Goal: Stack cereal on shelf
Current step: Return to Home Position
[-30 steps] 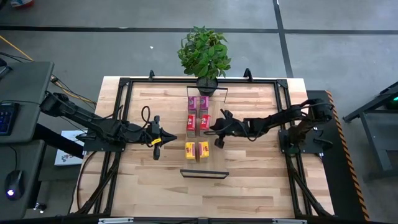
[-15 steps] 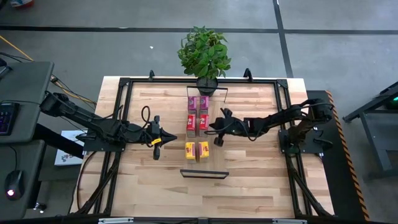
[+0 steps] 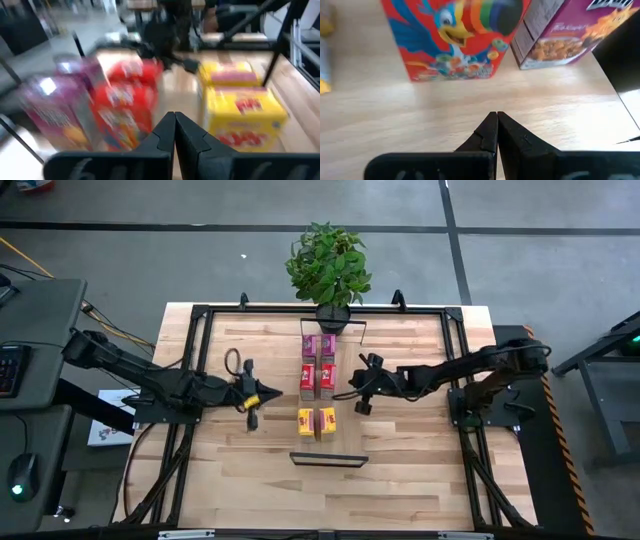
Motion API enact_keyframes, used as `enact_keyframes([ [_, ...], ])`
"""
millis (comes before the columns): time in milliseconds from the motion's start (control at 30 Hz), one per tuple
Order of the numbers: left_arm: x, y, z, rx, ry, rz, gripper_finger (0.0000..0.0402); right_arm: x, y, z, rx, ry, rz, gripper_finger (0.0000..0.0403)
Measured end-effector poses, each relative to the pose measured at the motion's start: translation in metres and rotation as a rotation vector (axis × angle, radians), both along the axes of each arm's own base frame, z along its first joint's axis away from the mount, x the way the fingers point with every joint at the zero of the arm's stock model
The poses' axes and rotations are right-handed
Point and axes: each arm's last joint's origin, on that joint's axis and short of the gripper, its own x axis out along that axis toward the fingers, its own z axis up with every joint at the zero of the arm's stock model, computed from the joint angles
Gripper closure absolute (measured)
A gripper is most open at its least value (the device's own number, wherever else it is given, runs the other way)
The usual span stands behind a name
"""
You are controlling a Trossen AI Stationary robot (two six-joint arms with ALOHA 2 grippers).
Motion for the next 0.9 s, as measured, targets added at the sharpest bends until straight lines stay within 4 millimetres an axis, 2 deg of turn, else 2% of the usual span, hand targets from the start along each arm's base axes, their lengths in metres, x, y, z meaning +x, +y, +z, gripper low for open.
enact_keyframes([
  [100,-0.002,0.011,0.01,0.045,-0.054,-0.021,0.0401,-0.006,0.001,0.011,0.023,-0.011,0.017,0.0403],
  [200,-0.003,0.021,0.006,0.034,-0.081,-0.1,0.0401,-0.012,0.003,0.023,0.052,-0.039,0.048,0.0403],
  [300,-0.008,0.028,-0.014,0.021,-0.15,-0.185,0.0401,-0.017,0.004,0.033,0.077,-0.057,0.08,0.0403],
  [433,-0.023,0.036,-0.048,0.0,-0.211,-0.182,0.0401,-0.026,0.005,0.042,0.116,-0.055,0.109,0.0403],
  [567,-0.04,0.041,-0.062,-0.001,-0.285,-0.156,0.0401,-0.037,0.006,0.048,0.148,-0.014,0.114,0.0403],
  [767,-0.052,0.044,-0.072,-0.041,-0.21,-0.137,0.0401,-0.065,0.012,0.057,0.219,0.005,0.091,0.0403],
  [900,-0.056,0.044,-0.073,-0.066,-0.198,-0.132,0.0401,-0.098,0.023,0.049,0.268,-0.059,0.1,0.0403],
])
